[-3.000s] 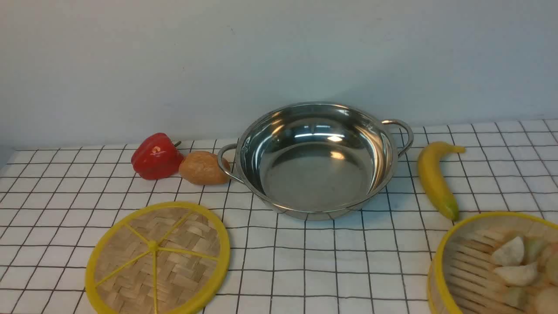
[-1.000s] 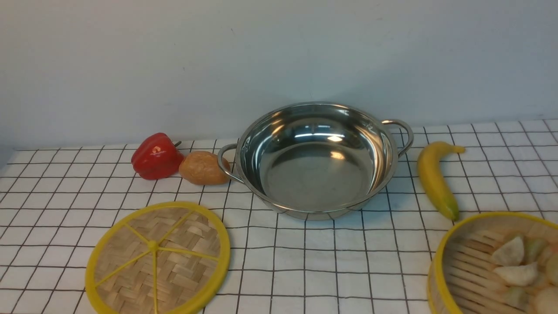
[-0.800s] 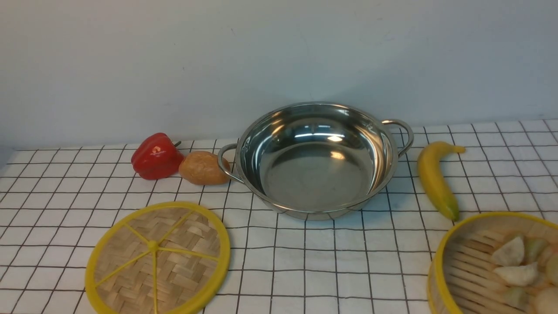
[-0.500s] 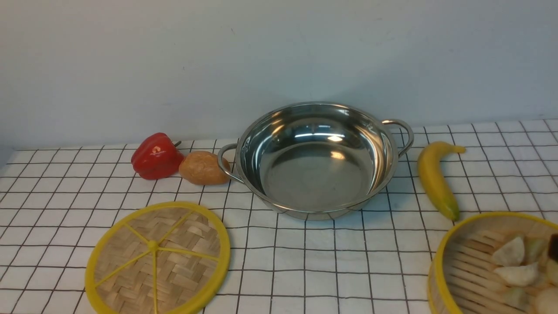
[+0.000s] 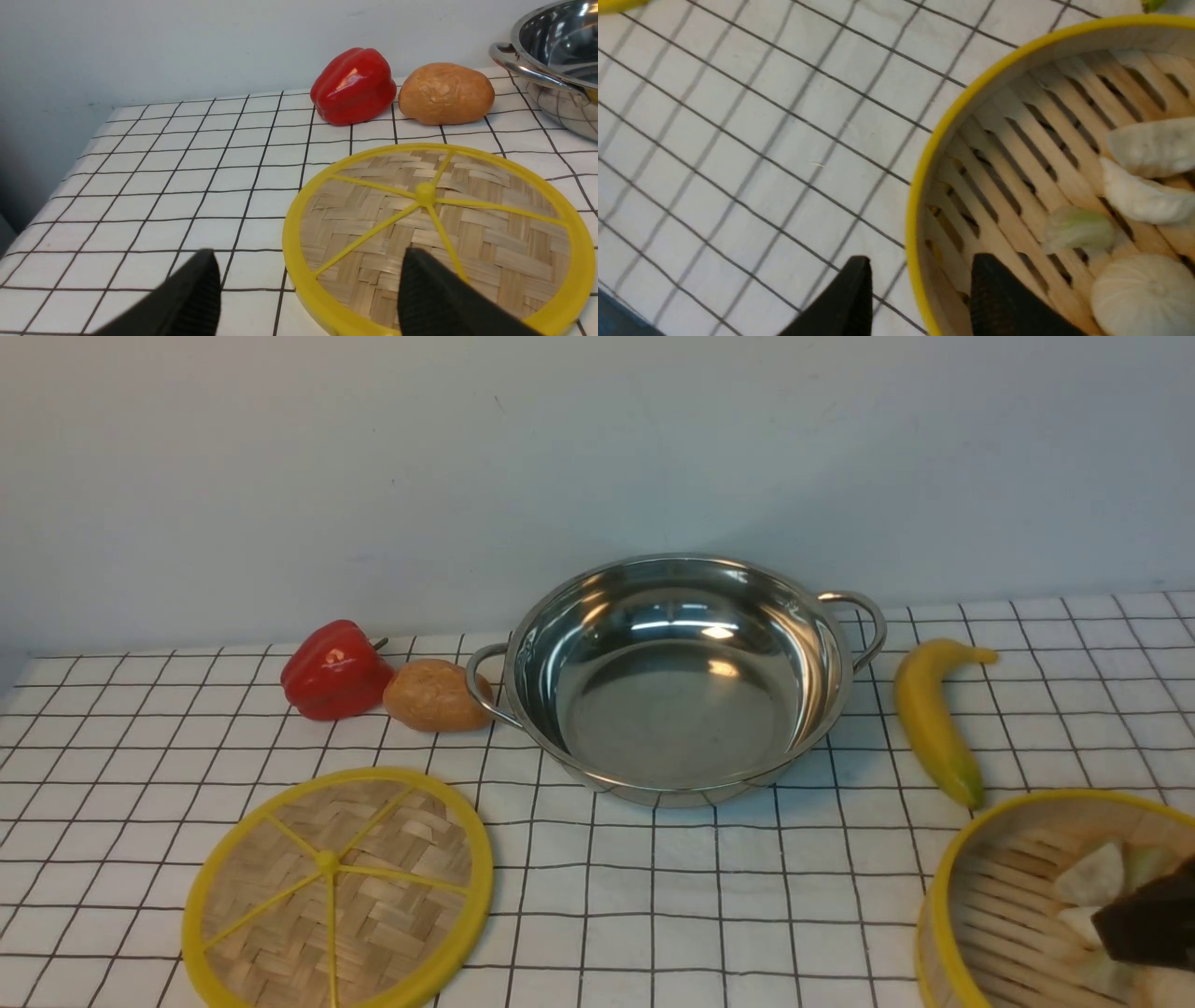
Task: Place the steamer in the pot on the white tablecloth, and put the lid on the steamer.
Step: 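Reach for and grasp the rim of the bamboo steamer holding the buns with the right gripper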
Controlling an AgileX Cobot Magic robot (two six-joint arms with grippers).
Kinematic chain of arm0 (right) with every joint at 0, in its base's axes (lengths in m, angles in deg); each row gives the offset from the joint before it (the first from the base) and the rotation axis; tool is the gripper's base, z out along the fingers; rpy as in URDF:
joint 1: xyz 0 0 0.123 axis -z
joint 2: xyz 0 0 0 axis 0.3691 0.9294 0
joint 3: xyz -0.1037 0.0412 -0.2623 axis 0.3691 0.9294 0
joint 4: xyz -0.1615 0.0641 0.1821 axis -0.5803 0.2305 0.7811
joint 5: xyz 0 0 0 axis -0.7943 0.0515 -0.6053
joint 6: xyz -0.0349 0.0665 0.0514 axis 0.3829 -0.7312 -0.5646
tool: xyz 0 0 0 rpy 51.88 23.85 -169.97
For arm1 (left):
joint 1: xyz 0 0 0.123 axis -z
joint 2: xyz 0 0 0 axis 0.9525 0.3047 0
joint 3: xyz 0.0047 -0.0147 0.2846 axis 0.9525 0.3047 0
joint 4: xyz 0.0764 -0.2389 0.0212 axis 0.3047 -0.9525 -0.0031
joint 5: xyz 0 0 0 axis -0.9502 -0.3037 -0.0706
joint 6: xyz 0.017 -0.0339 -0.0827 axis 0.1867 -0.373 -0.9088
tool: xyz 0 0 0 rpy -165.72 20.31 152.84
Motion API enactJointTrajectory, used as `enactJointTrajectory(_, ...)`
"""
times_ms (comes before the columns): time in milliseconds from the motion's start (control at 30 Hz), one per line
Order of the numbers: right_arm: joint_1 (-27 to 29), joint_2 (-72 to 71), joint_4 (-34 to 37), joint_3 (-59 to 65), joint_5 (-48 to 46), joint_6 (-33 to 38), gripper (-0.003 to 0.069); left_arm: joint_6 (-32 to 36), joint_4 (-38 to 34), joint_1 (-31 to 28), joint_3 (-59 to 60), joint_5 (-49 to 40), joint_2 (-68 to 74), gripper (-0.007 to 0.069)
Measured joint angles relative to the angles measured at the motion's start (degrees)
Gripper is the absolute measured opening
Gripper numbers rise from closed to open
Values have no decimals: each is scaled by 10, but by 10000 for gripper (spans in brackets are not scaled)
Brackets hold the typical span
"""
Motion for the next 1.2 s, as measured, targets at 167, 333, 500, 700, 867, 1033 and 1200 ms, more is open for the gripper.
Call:
enactJointTrajectory(167, -91, 61, -136, -20, 7, -65, 380, 0, 0, 0, 0, 0, 0, 473)
enactJointTrajectory(333, -190, 114, -195, -42, 9, -169, 394, 0, 0, 0, 0, 0, 0, 473)
enactJointTrajectory(500, -244, 150, -214, -64, 41, -324, 395, 0, 0, 0, 0, 0, 0, 473)
enactJointTrajectory(700, -254, 208, -232, -66, 52, -382, 397, 0, 0, 0, 0, 0, 0, 473)
enactJointTrajectory(867, -254, 270, -233, -66, 97, -403, 395, 0, 0, 0, 0, 0, 0, 473)
enactJointTrajectory(1033, -254, 308, -233, -66, 110, -409, 371, 0, 0, 0, 0, 0, 0, 473)
enactJointTrajectory(1200, -254, 331, -233, -66, 121, -411, 312, 0, 0, 0, 0, 0, -1, 473)
